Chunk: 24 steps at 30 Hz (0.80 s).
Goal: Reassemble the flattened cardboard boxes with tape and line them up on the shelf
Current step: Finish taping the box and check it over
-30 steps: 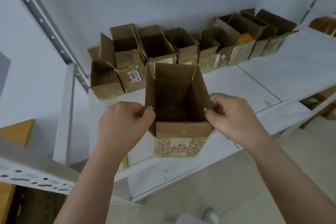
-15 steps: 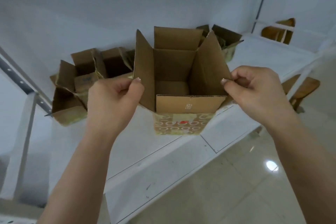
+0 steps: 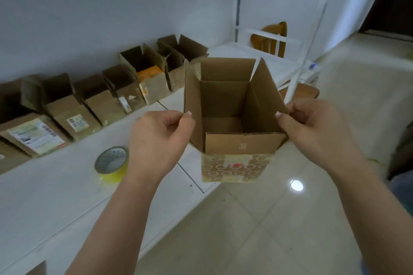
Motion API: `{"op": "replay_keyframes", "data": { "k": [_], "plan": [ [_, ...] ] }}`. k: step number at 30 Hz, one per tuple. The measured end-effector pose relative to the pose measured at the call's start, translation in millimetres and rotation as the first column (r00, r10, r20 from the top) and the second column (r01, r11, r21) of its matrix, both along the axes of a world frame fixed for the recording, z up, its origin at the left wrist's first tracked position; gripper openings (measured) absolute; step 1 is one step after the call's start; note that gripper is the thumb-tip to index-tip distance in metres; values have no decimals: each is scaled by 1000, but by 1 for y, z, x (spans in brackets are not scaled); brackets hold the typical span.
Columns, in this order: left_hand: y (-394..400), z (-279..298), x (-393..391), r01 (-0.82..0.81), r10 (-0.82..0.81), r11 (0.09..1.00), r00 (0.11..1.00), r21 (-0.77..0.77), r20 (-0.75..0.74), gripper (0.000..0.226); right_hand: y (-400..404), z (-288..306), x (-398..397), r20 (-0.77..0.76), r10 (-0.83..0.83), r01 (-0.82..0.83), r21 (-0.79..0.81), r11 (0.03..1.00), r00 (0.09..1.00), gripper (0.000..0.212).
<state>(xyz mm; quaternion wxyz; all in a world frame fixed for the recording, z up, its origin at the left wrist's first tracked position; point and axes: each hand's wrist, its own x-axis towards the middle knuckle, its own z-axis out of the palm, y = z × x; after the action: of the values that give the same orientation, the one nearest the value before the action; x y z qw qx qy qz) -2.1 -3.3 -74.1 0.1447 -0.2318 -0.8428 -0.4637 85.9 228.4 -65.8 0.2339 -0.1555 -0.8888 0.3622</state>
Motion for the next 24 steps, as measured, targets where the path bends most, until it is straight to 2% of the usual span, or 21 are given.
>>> {"op": "replay_keyframes", "data": {
  "k": [3,10,13,19,24],
  "plan": [
    [35,-6,-4,32,-30,995,999,-100,23,44,30,-9,1,26,-14,14,-11,1000,1000,23],
    [85,-16,-43,58,-52,989,997,-135,50,49,76,-30,-32,67,-58,60,-32,998,996,26],
    [102,-23,-72,43,-35,994,996,-104,81,51,95,-34,-64,98,-43,47,-36,998,994,26],
    [150,-35,-155,26,-13,994,992,-103,128,48,143,-32,-154,138,-35,26,63,998,990,20],
    [189,-35,-213,37,-10,979,991,-201,133,47,181,-30,-220,163,-41,18,141,990,986,17]
  ]
}}
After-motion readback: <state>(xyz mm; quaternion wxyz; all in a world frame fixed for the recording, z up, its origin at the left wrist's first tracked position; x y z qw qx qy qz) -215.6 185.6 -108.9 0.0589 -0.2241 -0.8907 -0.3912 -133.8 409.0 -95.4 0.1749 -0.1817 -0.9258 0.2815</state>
